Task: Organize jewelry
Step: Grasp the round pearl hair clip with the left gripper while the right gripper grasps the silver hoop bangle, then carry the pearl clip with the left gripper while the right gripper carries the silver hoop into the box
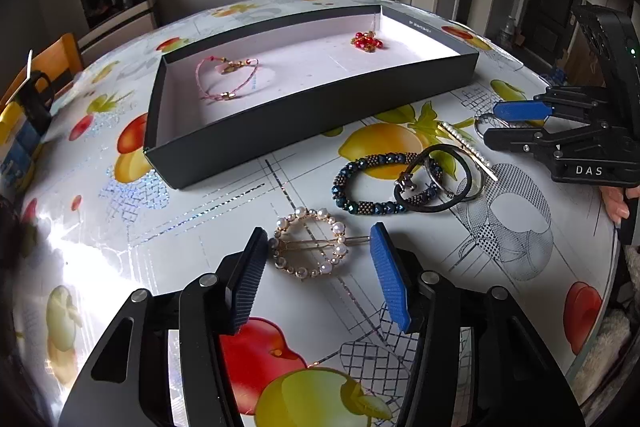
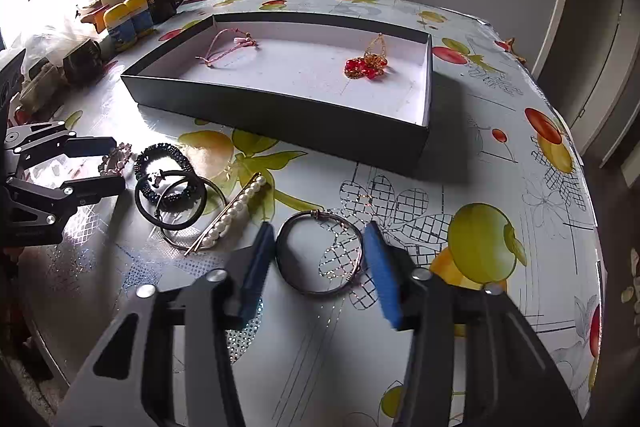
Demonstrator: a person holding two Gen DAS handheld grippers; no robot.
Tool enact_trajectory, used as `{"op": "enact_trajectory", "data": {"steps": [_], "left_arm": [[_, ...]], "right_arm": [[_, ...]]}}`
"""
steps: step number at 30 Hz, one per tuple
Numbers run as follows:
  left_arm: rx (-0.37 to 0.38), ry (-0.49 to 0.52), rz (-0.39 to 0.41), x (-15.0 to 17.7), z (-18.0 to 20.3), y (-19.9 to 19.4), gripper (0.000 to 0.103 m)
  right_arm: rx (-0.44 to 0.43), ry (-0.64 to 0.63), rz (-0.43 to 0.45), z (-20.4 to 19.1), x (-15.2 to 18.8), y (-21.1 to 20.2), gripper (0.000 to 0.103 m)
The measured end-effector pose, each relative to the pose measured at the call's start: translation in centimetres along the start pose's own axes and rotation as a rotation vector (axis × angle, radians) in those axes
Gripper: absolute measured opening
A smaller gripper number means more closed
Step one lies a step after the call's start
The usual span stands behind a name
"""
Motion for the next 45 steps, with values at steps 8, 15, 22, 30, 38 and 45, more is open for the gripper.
{"op": "enact_trajectory", "data": {"steps": [8,15,22,30,38,45], "left_arm": [[-0.017,0.015,0.004,0.2,0.0,-0.2,0.055],[-0.009,0.015,0.01,0.3,0.1,-0.7,0.055],[0.007,-0.002,0.039,-0.1,-0.4,-2.5,0.055],[-0.004,-0.013,0.099,-3.0,-2.1,-5.4,0.055],[-0.055,-0.039,0.121,-8.1,-4.5,-4.9,0.055],[-0.075,-0.096,0.082,-11.3,-6.8,-2.1,0.055]], "right_arm": [[-0.02,0.01,0.019,0.0,0.2,-0.5,0.045],[-0.033,0.014,0.042,-0.2,0.3,-1.5,0.045],[-0.034,0.019,0.09,0.1,-0.4,-3.5,0.045],[-0.025,-0.004,0.133,0.1,-3.2,-5.1,0.045],[-0.028,-0.02,0.163,-0.7,-7.3,-5.0,0.045],[-0.019,0.067,0.2,1.9,-11.8,-4.0,0.045]]}}
Point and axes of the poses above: each gripper's, at about its wrist camera, not at the fingertips, and y roughly the way its jaws point, z to its right, x to its underside, the point moved 9 cm from there along y, roughly the way its jaws point, and after that the axes turned 12 degrees about -z, right-handed, at the moved point
